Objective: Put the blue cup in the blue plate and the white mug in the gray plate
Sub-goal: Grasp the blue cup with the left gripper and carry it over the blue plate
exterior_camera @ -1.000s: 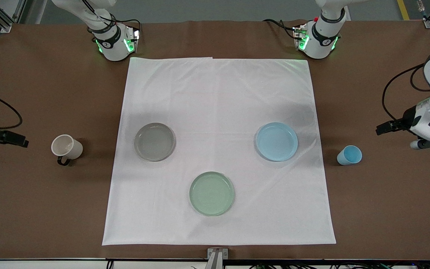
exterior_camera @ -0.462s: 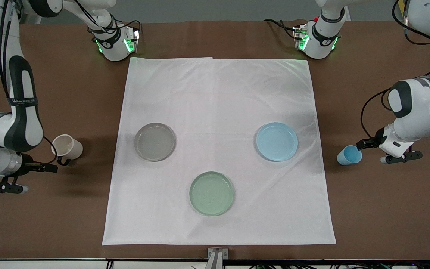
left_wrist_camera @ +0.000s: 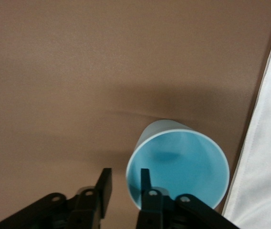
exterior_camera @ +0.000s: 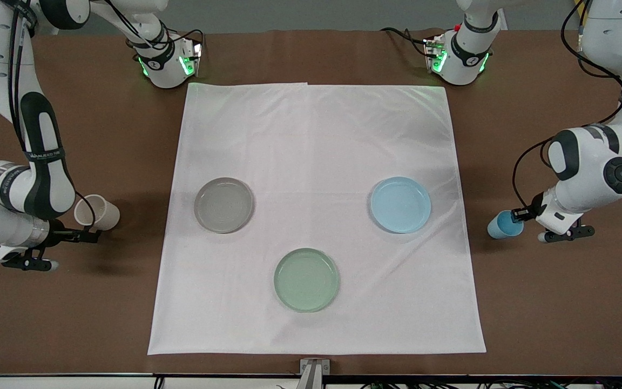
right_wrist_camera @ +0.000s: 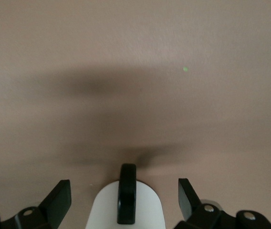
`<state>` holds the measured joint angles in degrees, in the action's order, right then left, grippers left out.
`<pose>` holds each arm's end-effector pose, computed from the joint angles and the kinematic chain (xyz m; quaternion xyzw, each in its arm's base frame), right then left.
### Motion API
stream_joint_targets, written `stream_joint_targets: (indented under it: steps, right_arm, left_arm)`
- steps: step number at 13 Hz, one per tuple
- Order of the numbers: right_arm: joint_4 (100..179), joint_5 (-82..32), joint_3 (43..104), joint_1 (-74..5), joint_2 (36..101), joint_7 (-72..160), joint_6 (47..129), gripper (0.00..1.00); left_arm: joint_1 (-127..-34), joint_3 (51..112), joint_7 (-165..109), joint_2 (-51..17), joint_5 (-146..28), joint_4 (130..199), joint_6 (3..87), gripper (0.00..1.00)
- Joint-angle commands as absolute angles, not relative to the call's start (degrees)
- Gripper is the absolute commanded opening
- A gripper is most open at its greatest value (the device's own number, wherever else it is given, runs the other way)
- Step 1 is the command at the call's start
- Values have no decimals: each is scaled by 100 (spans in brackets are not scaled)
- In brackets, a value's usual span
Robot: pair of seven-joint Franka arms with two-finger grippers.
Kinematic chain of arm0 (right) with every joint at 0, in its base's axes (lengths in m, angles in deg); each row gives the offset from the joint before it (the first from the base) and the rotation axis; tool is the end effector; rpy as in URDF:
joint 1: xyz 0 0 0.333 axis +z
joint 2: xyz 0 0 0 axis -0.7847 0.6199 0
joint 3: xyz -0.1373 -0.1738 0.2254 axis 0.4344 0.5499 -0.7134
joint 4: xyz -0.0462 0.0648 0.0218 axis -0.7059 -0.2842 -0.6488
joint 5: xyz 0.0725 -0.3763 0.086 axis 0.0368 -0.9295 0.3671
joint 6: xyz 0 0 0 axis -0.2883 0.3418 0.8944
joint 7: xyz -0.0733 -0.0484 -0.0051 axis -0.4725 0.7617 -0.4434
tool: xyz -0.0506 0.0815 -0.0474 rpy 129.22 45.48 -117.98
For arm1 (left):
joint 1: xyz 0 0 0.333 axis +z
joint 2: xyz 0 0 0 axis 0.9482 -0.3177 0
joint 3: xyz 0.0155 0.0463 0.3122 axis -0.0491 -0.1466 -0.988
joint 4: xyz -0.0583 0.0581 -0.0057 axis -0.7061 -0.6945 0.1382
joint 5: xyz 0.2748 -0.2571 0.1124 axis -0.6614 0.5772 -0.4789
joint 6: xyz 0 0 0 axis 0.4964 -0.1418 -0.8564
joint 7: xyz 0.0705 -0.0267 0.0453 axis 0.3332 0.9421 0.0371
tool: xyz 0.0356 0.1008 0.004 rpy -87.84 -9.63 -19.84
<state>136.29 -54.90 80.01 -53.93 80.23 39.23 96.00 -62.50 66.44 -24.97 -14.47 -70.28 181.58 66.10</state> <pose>0.6519 -0.1478 0.2397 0.9962 -0.0608 -0.0623 0.0025 0.5935 0.0620 0.2411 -0.9974 -0.0712 0.0130 0.0006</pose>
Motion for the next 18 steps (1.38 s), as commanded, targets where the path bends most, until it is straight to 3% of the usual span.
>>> stream_joint_targets:
  steps: [1, 5, 8, 11, 16, 17, 18]
  right_arm:
    - [14003, -5371, 7932, -5494, 7850, 3782, 9691, 90]
    - [14012, -5371, 7932, -5495, 7841, 3764, 9682, 61]
    - [14012, -5371, 7932, -5495, 7841, 3703, 9691, 42]
    - [14003, -5371, 7932, -5495, 7841, 3668, 9700, 36]
    - [13968, -5371, 7932, -5486, 7841, 3668, 9700, 25]
    - [13968, -5371, 7932, -5486, 7841, 3659, 9700, 21]
    - [13968, -5371, 7932, -5477, 7832, 3659, 9691, 16]
  left_arm:
    - [-6277, 6728, -2472, -1414, -7046, 18120, 6667, 0]
    - [-6277, 7446, -3164, -747, -7037, 18050, 5782, 0]
    - [-6277, 8141, -4322, -701, -7037, 18076, 5541, 0]
    - [-6338, 8661, -5160, -824, -7046, 18146, 5576, 0]
    - [-6849, 8688, -5934, -1210, -7116, 18296, 5805, 2]
    - [-6875, 8688, -5944, -1263, -7116, 18296, 5901, 10]
    - [-6849, 8688, -5944, -1272, -7107, 18279, 5911, 42]
